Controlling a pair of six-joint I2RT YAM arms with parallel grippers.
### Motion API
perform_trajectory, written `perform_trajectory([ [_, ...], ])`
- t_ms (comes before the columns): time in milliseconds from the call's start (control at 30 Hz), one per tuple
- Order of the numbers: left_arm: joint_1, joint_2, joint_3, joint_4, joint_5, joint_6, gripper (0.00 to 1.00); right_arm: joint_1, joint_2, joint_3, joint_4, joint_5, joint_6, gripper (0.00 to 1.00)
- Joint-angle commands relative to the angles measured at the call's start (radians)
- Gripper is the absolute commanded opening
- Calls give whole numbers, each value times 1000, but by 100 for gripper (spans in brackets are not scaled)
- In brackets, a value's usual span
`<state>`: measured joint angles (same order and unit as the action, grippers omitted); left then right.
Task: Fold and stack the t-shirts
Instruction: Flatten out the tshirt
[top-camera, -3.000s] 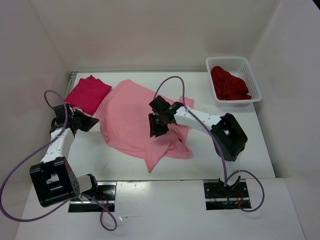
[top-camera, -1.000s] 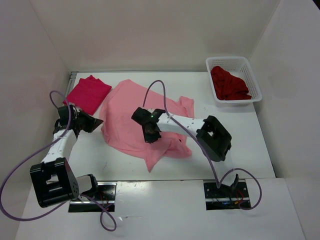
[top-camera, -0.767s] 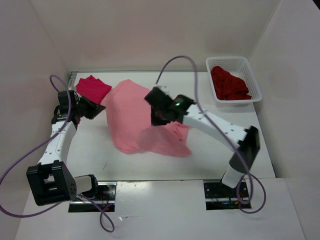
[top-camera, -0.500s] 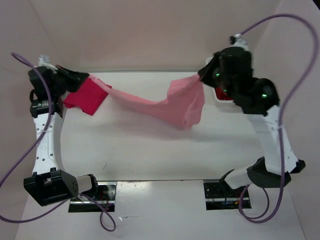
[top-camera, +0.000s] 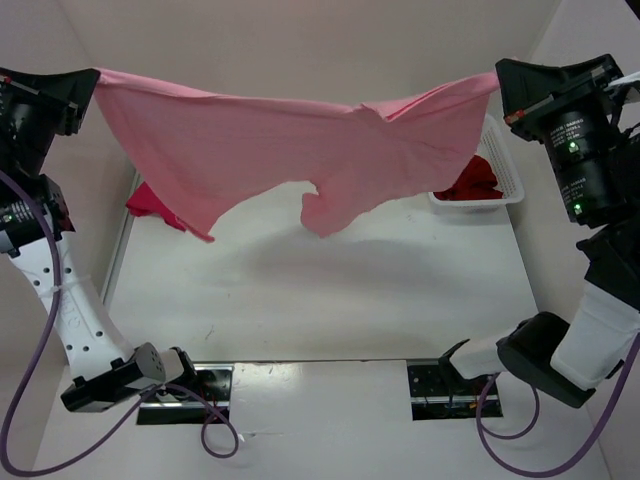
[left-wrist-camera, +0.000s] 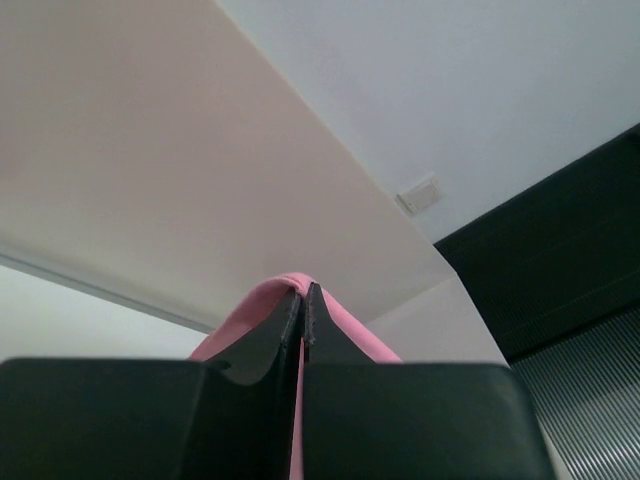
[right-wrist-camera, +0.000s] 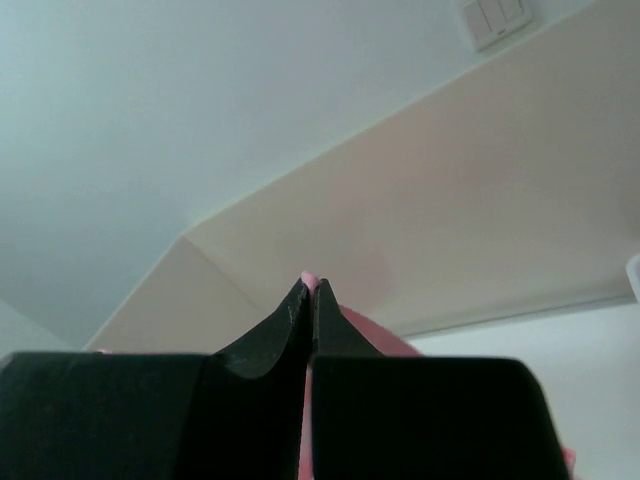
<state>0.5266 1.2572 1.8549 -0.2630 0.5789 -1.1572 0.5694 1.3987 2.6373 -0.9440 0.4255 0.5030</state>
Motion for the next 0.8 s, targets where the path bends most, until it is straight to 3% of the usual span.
perform_trajectory([
  [0,7,62,-43,11,-2,-16,0,-5,126,4,116,59,-87,0],
  [100,7,82,-127,43,-60,5,0,-5,241,29,149,137,-177,0],
  [200,-92,96,-189,28,-160,80,0,-57,339,29,232,128,-228,0],
  [267,-176,145,-201,39,-264,105,0,-124,458,74,228,58,-228,0],
  [367,-224,260,-189,76,-274,90,0,-215,564,137,228,-86,-198,0],
  [467,-246,390,-113,65,-265,79,0,-285,681,219,237,-192,-141,0],
  [767,-264,559,324,45,-264,50,0,-286,596,234,453,-194,-103,0],
])
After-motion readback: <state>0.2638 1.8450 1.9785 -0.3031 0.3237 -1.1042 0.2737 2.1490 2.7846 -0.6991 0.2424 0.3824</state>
